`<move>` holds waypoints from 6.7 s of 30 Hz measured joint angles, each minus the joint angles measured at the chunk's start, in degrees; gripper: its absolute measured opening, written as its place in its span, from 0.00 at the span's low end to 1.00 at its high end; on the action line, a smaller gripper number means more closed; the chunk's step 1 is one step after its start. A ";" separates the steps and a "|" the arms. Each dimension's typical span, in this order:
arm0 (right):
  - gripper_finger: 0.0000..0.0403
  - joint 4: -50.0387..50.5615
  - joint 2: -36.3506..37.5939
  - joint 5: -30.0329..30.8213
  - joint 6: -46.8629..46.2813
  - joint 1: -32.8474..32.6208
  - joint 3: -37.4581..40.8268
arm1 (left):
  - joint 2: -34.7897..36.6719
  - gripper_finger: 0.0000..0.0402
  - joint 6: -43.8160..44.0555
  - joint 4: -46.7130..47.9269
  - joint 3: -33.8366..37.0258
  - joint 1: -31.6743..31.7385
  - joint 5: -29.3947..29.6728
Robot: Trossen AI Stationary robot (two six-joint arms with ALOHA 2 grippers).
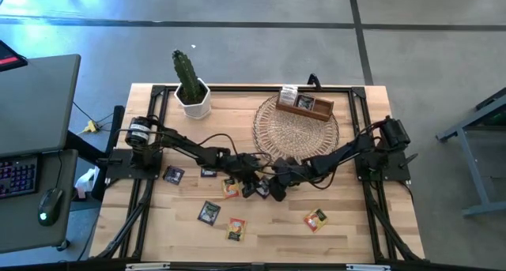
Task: Pick & Place Tea
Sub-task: Put the blue tea bag into the middle section of the wooden organizer
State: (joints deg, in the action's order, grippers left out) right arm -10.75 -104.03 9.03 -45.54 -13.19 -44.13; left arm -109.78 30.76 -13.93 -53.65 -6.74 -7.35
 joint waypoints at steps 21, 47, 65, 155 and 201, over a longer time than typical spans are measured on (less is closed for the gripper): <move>0.00 -2.91 3.12 -0.62 13.59 -1.28 0.06 | -0.09 0.42 8.70 -0.06 0.09 -0.06 -4.07; 0.00 -6.70 3.32 4.14 21.14 -4.01 -0.05 | 0.22 0.42 9.79 0.44 -1.16 -0.04 -5.45; 0.20 0.44 5.14 -4.28 27.55 -6.06 -0.05 | 0.82 0.33 6.39 0.33 -2.77 0.83 -7.17; 0.01 21.93 21.75 18.58 46.28 47.42 0.03 | 7.50 0.33 -1.12 14.09 -3.82 4.48 6.10; 0.41 -18.50 -2.72 -9.06 37.78 15.34 -9.90 | 35.52 0.32 25.48 43.23 19.61 -2.01 15.67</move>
State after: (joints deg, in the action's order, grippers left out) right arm -29.25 -106.75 -0.03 -7.75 2.15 -54.03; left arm -74.26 56.25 29.29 -34.04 -8.75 8.32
